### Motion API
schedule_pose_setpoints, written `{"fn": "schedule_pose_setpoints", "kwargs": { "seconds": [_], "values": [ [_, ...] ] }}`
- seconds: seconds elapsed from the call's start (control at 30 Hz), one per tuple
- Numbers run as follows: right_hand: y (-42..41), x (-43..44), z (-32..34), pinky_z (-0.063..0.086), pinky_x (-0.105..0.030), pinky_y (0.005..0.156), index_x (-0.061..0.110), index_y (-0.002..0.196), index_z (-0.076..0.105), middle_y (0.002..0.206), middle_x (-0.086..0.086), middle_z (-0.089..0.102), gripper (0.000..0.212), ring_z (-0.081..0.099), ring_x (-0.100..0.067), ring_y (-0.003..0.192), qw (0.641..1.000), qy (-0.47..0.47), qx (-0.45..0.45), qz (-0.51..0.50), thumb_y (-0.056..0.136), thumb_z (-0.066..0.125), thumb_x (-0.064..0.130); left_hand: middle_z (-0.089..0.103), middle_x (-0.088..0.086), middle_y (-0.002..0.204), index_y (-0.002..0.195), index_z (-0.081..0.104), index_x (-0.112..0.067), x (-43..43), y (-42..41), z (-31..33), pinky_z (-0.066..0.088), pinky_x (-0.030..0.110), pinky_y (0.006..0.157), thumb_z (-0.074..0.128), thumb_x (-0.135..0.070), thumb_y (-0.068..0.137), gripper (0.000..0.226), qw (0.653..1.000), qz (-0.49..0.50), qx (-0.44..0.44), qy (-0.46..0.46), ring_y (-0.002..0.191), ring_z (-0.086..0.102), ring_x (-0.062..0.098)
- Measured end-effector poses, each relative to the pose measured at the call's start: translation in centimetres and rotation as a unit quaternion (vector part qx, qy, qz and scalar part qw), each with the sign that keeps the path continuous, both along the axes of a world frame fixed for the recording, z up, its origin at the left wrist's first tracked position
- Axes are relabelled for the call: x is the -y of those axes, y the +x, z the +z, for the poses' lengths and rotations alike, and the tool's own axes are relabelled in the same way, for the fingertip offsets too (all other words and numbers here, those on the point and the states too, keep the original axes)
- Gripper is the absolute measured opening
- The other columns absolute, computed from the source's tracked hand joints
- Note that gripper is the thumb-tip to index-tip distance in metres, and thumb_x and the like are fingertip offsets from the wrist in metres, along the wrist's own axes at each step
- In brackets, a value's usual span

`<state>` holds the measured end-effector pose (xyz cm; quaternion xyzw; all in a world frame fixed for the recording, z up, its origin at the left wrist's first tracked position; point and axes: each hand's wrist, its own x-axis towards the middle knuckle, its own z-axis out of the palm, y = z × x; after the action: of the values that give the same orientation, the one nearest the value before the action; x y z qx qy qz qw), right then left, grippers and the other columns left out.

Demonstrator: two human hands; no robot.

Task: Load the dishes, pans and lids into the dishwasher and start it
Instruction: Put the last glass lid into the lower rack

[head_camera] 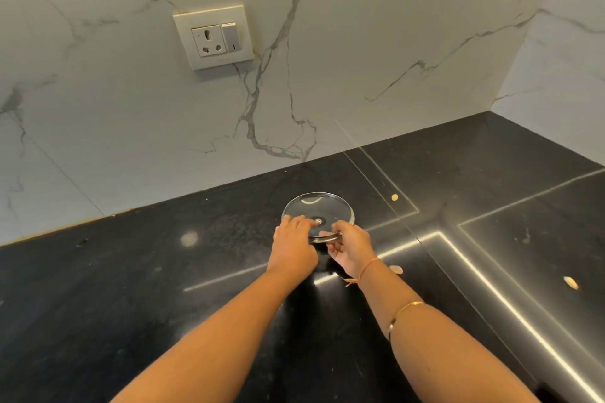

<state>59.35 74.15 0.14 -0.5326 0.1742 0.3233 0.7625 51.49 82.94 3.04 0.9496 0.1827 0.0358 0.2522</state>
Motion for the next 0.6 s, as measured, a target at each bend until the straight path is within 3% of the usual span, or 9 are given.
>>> {"fn": "schedule_pose_setpoints", "kwargs": {
  "seconds": [0.1, 0.2, 0.27, 0.37, 0.47, 0.53, 0.6],
  "values": [
    [-2.9, 2.2, 0.2, 0.039, -0.019, 0.044, 0.009, 0.091, 0.054, 0.065, -0.008, 0.058, 0.011, 0.049, -0.014, 0.054, 0.998, -0.046, 0.014, -0.045, 0.084, 0.049, 0.003, 0.049, -0.001, 0.132, 0.127, 0.051, -0.017, 1.4, -2.2, 0.3, 0.028, 0.030, 0.110, 0.044, 0.002, 0.083, 0.048, 0.995, -0.021, 0.047, -0.088, 0.128, 0.037, 0.018],
    [-6.3, 5.0, 0.4, 0.033, -0.018, 0.039, 0.009, 0.089, 0.056, 0.070, -0.010, 0.059, 0.010, 0.044, -0.011, 0.049, 0.987, -0.121, 0.057, -0.085, 0.081, 0.051, 0.008, 0.050, -0.003, 0.129, 0.126, 0.049, -0.018, 2.7, -4.9, 0.6, 0.035, 0.020, 0.096, 0.047, -0.006, 0.087, 0.040, 0.978, -0.021, 0.080, -0.190, 0.118, 0.045, 0.010],
    [-9.1, 6.8, 0.4, 0.030, -0.017, 0.037, 0.010, 0.086, 0.057, 0.076, -0.015, 0.063, 0.009, 0.045, -0.011, 0.047, 0.978, -0.151, 0.087, -0.119, 0.080, 0.050, 0.011, 0.050, -0.002, 0.128, 0.124, 0.050, -0.017, 3.4, -6.9, 0.6, 0.033, 0.018, 0.092, 0.048, -0.010, 0.090, 0.035, 0.975, -0.023, 0.084, -0.202, 0.117, 0.046, 0.011],
    [-14.6, 9.1, 0.5, 0.027, -0.020, 0.040, 0.010, 0.072, 0.055, 0.067, -0.012, 0.057, 0.013, 0.041, -0.013, 0.047, 0.963, -0.167, 0.107, -0.180, 0.082, 0.048, 0.011, 0.046, 0.002, 0.132, 0.125, 0.050, -0.016, 4.3, -10.2, 0.5, 0.031, 0.018, 0.092, 0.048, -0.011, 0.090, 0.035, 0.976, -0.032, 0.075, -0.203, 0.120, 0.046, 0.015],
    [-20.4, 10.6, 0.6, 0.029, -0.022, 0.040, 0.009, 0.070, 0.057, 0.067, -0.021, 0.063, 0.016, 0.041, -0.015, 0.044, 0.941, -0.206, 0.132, -0.233, 0.082, 0.048, 0.012, 0.042, 0.004, 0.134, 0.125, 0.048, -0.015, 5.6, -13.8, 0.5, 0.039, 0.024, 0.091, 0.048, -0.012, 0.089, 0.037, 0.974, -0.038, 0.036, -0.221, 0.112, 0.052, 0.021],
    [-24.2, 11.6, 0.5, 0.032, -0.025, 0.044, 0.009, 0.070, 0.059, 0.060, -0.018, 0.066, 0.016, 0.044, -0.018, 0.047, 0.928, -0.224, 0.142, -0.263, 0.081, 0.047, 0.013, 0.041, 0.007, 0.134, 0.127, 0.046, -0.015, 6.9, -16.2, 0.3, 0.044, 0.034, 0.094, 0.050, -0.014, 0.088, 0.039, 0.972, -0.058, 0.009, -0.228, 0.109, 0.055, 0.027],
    [-27.6, 12.9, 0.6, 0.035, -0.027, 0.050, 0.010, 0.069, 0.060, 0.050, -0.010, 0.065, 0.017, 0.048, -0.019, 0.051, 0.915, -0.237, 0.148, -0.292, 0.079, 0.047, 0.015, 0.041, 0.009, 0.135, 0.129, 0.043, -0.014, 8.4, -18.3, 0.3, 0.042, 0.034, 0.094, 0.050, -0.014, 0.088, 0.042, 0.972, -0.080, -0.023, -0.220, 0.112, 0.054, 0.028]
  ]
}}
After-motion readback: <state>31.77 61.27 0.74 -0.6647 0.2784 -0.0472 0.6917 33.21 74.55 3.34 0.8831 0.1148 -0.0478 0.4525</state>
